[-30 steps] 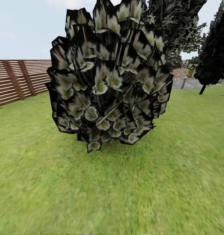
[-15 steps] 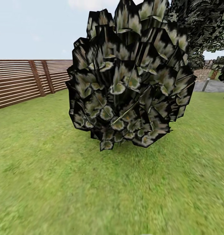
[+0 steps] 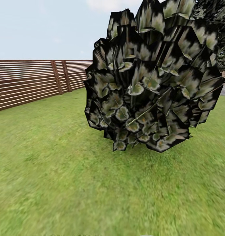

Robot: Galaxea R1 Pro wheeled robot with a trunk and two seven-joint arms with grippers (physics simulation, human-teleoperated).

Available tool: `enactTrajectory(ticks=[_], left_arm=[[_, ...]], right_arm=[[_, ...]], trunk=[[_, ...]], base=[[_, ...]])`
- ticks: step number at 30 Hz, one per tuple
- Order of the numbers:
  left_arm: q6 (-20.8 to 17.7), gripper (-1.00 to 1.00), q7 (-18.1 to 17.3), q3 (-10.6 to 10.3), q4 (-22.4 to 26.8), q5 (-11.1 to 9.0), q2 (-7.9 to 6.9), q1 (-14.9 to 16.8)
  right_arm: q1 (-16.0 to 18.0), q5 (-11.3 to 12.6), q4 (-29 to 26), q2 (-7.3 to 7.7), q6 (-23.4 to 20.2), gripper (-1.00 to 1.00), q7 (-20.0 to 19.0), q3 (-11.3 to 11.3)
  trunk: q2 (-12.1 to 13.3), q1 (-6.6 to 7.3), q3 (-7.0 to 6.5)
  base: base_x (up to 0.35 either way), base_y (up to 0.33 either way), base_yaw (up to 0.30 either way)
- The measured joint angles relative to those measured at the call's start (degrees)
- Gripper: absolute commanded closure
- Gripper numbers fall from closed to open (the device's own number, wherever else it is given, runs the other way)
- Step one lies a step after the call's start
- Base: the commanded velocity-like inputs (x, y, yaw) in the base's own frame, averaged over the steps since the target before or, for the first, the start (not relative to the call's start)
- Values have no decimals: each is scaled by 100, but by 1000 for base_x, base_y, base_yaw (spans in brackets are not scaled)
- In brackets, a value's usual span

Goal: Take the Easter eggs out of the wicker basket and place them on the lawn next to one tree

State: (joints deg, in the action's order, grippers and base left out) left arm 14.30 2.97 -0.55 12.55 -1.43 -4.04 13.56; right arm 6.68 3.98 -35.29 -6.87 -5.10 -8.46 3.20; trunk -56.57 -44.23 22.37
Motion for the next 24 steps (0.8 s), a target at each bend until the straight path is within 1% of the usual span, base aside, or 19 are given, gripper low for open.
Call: enactTrajectory(ticks=[24], left_arm=[[0,-100,0,1,0,0,1,1]], right_arm=[[0,0,0,0,0,-100,0,5]], trunk=[[0,0,0]], base=[[0,0,289]])
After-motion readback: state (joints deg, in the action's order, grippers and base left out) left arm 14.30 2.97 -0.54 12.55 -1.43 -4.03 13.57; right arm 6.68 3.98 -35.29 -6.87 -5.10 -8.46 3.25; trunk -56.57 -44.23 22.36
